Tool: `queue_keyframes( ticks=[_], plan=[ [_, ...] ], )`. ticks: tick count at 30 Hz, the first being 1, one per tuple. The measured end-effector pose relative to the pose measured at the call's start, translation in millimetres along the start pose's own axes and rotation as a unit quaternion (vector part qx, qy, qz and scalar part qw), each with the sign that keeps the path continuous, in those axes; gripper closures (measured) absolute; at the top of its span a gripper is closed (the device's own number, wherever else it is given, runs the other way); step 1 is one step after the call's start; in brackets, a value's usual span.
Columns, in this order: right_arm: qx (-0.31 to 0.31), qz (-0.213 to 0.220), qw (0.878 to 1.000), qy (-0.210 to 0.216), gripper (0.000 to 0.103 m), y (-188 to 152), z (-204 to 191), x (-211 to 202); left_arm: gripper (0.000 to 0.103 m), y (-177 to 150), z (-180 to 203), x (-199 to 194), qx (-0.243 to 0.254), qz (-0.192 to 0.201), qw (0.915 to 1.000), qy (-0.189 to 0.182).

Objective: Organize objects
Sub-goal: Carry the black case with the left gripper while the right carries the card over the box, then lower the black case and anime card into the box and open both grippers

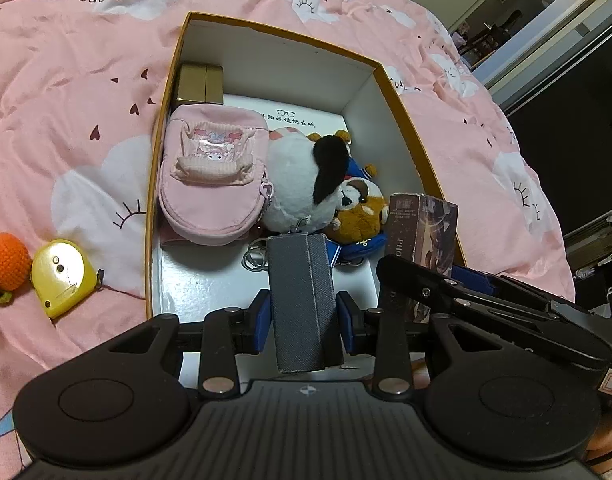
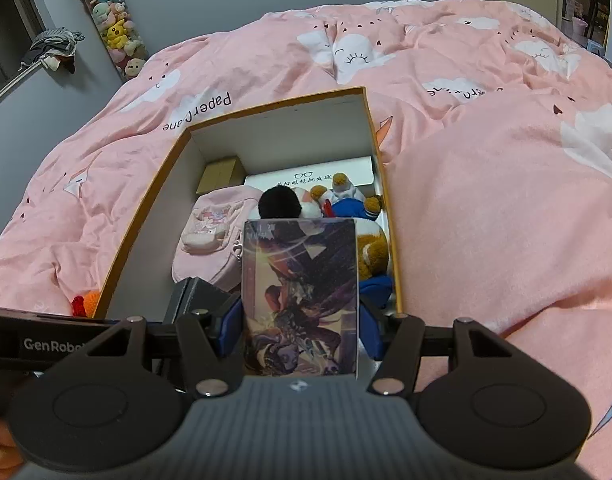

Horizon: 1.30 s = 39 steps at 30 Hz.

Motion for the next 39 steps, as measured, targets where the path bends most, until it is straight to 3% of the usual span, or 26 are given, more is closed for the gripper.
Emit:
queue_keyframes(
  ticks=[7,9,10,11,17,22,29,35,39],
  plan=[
    [-0.002,0.0,1.0,0.001,0.043,0.8,0.3,0.3,0.059,0.7,3.7,-2.2,0.012,0.002,0.9999,0.001],
    [-0.002,0.0,1.0,0.001,0.043,0.9,0.6,0.3,0.048,1.8,5.7,-5.2,0.015,0.007,0.9998,-0.005],
    [-0.002,-0.001,1.0,0.001,0.043,0.9,0.6,0.4,0.037,3.3,5.8,-7.6,0.016,0.014,0.9998,-0.003],
    [-0.002,-0.001,1.0,0.002,0.043,0.9,0.6,0.4,0.034,5.6,5.6,-10.9,0.015,0.023,0.9996,-0.004],
    [-0.009,-0.002,1.0,-0.002,0.043,-0.6,-0.9,0.7,0.04,24.5,4.9,-35.9,-0.006,0.073,0.9964,-0.043],
    [-0.019,-0.01,1.0,-0.002,0.043,-3.3,-3.6,1.8,0.044,45.8,-6.7,-56.7,-0.023,0.117,0.9922,-0.035],
    [-0.041,-0.031,0.999,0.005,0.043,-11.5,-18.8,12.8,0.049,49.8,-32.9,-56.4,-0.029,0.126,0.9915,0.011],
    [-0.074,-0.036,0.996,-0.022,0.043,-10.6,-22.4,24.1,0.049,46.9,-52.5,-56.3,-0.047,0.121,0.9913,0.018],
    [-0.101,-0.046,0.994,-0.015,0.043,-15.0,-37.0,25.7,0.05,46.7,-58.5,-58.9,-0.054,0.124,0.9906,0.018]
  ],
)
Point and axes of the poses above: each gripper's, at about its wrist camera, not at the fingertips, and x roughly the way its jaws point, z to its right, y to its top, the point moved 10 cm from there along x, roughly the way its jaws point, and after that the axes turned 11 degrees about z, right-handed, at the moved point
